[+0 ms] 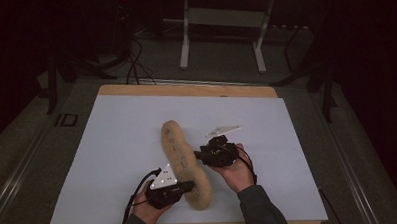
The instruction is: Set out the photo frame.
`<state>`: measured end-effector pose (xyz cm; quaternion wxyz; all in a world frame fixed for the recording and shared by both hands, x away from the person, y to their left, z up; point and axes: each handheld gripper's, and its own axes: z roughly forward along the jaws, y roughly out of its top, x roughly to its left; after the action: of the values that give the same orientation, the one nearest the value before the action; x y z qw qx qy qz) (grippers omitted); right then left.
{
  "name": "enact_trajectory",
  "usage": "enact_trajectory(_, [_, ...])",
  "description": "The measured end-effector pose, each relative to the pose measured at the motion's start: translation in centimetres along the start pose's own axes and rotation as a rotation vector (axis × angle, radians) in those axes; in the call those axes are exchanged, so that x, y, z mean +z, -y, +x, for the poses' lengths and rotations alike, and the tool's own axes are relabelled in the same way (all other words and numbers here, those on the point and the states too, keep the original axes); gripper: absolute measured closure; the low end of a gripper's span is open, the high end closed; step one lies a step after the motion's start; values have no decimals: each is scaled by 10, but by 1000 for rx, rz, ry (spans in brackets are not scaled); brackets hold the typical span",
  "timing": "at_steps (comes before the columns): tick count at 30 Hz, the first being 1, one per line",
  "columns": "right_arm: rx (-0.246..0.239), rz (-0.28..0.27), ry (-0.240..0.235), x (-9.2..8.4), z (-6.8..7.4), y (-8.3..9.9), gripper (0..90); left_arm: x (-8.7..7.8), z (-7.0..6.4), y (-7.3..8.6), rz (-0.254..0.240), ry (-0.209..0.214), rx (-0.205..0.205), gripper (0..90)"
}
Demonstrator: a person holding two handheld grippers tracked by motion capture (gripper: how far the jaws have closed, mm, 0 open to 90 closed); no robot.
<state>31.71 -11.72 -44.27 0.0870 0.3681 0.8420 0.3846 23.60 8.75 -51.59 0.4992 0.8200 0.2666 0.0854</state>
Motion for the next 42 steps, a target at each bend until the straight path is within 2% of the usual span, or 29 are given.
enact_trajectory(8, [69, -54, -51, -14, -2, 3, 538, -9, 8, 0, 6, -68, -5, 790])
enact_trajectory(22, [35, -89, -129, -39, 19, 16, 513, -20, 21, -1, -5, -153, -30, 746])
enact_trajectory(29, [14, -75, -141, -42, 34, 28, 428, -26, 29, -1, -19, -193, -65, 737])
enact_trajectory(32, [8, -59, -127, -40, 39, 33, 383, -28, 32, -1, -20, -208, -75, 730])
enact_trajectory(37, [2, -32, -102, -35, 41, 42, 355, -29, 35, 0, -18, -228, -81, 717])
enact_trajectory(42, [3, 3, -103, -28, 41, 52, 343, -30, 38, 0, -15, -243, -84, 708])
